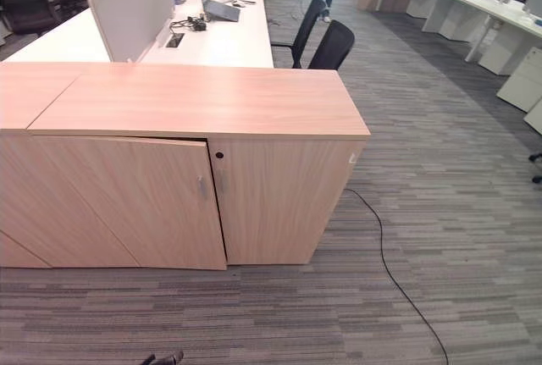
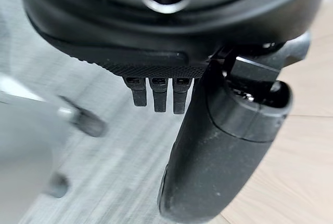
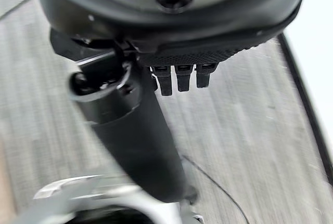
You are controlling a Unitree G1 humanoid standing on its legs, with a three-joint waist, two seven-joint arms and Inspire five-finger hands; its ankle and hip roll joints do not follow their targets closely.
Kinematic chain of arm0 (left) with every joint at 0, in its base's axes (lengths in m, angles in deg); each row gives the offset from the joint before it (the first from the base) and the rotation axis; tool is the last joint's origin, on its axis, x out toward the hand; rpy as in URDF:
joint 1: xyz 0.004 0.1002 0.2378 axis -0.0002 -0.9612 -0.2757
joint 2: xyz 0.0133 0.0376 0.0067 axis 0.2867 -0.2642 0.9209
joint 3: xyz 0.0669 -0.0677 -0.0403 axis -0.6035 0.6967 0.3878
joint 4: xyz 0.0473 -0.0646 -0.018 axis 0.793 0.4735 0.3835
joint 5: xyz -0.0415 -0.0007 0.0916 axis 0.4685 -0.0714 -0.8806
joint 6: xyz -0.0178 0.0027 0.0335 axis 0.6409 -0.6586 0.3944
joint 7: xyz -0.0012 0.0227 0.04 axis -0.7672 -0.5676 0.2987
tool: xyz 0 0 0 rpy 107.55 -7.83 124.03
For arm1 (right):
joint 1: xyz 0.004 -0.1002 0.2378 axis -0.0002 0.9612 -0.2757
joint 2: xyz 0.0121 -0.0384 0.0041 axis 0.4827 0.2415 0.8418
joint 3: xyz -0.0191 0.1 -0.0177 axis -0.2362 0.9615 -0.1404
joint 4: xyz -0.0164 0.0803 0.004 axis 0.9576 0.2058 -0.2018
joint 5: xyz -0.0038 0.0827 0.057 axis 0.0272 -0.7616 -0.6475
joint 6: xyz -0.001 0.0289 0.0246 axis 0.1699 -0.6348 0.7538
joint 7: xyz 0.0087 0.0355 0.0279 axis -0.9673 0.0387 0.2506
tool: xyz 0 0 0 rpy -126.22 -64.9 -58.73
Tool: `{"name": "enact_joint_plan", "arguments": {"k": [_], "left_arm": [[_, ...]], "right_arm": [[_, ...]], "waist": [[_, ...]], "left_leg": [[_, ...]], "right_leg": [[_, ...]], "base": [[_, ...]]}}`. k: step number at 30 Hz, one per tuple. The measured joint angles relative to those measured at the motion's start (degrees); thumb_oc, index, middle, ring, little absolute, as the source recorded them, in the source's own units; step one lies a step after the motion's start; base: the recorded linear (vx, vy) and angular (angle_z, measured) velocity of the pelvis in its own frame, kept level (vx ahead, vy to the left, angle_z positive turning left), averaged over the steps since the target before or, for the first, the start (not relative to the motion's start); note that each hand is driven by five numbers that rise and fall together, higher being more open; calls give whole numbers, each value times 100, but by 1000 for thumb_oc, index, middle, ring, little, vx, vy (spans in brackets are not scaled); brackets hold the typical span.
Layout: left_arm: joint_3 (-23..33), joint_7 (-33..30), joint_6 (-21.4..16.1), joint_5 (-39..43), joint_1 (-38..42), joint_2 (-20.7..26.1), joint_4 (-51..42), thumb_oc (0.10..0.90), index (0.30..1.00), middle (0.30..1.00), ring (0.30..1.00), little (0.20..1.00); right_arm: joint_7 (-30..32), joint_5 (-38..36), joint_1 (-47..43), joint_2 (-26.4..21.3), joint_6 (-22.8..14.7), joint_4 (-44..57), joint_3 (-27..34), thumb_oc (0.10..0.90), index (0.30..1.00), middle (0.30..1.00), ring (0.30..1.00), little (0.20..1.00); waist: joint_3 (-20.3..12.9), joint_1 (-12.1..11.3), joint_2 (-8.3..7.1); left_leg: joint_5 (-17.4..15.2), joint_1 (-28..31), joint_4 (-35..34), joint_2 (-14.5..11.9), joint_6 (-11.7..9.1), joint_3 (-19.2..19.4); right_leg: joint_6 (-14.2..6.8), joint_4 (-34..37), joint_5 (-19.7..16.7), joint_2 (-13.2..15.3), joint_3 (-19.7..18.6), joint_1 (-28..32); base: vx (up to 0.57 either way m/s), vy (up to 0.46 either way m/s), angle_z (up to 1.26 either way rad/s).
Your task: Put the empty folder in the office cabinet
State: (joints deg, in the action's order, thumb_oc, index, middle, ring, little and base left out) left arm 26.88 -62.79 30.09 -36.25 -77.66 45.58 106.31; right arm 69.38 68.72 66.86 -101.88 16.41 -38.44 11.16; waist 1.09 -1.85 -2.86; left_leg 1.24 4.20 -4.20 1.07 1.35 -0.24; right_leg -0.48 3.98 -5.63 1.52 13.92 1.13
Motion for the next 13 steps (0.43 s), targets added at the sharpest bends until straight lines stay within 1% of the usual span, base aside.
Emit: {"name": "enact_joint_plan", "arguments": {"k": [2, 3, 6, 8, 9, 11, 12, 13], "left_arm": [[-393, -55, -77, -356, 121, 91, 14, 800, 900, 900, 900, 900], [-621, 0, -78, -590, 155, 159, 59, 800, 900, 900, 900, 900], [-693, 177, -70, -757, 148, 169, 67, 800, 900, 900, 900, 900], [-818, 248, -56, -792, 109, 188, -6, 800, 900, 900, 900, 900], [-943, 393, -61, -955, 78, 203, -55, 800, 900, 900, 900, 900], [-1155, 499, -60, -1145, 48, 219, -83, 800, 900, 900, 900, 900], [-1199, 535, -60, -1206, 32, 218, -98, 800, 900, 900, 900, 900], [-1239, 617, -61, -1420, -9, 202, -88, 800, 900, 900, 900, 900]], "right_arm": [[24, 171, -186, -92, -1, 20, -309, 800, 900, 900, 900, 900], [37, 299, -248, -172, -69, 55, -333, 800, 900, 900, 900, 900], [46, 551, -409, -287, -148, 267, -367, 800, 900, 900, 900, 900], [39, 738, -480, -316, -145, 342, -495, 800, 900, 900, 900, 900], [-15, 1038, -529, -385, -133, 399, -667, 800, 900, 900, 900, 900], [-64, 1398, -605, -452, -105, 451, -883, 800, 900, 900, 900, 900], [-84, 1483, -617, -475, -112, 487, -909, 800, 900, 900, 900, 900], [-98, 1725, -685, -510, -130, 498, -1063, 800, 900, 900, 900, 900]], "waist": [[-7, -3, -13], [-4, 12, 4], [0, 32, 49], [-9, 28, 72], [-10, 25, 115], [-19, 19, 165], [-25, 19, 182], [-44, 22, 215]], "left_leg": [[-4, -3, -4, 5, -10, 1], [-1, -3, -6, 1, -15, 11], [-23, -10, -13, -4, -46, 26], [-23, -10, -16, -3, -46, 26], [-18, -9, -17, -3, -39, 28], [-5, -9, -18, 0, -18, 28], [-4, -10, -18, 0, -16, 30], [-4, -6, -25, -1, -15, 34]], "right_leg": [[-29, 86, -33, -2, 39, 38], [-38, 96, -41, -5, 26, 34], [-39, 95, -42, -10, -15, 28], [-40, 95, -43, -11, -17, 24], [-42, 96, -45, -10, -21, 20], [-43, 96, -47, -7, -24, 12], [-43, 97, -47, -7, -26, 10], [-43, 97, -46, -9, -30, 10]], "base": [[10, 43, 6], [4, 34, -5], [11, 48, -5], [10, 36, -2], [0, 0, 0], [10, 19, 0], [29, 36, -1], [32, 34, -1]]}}
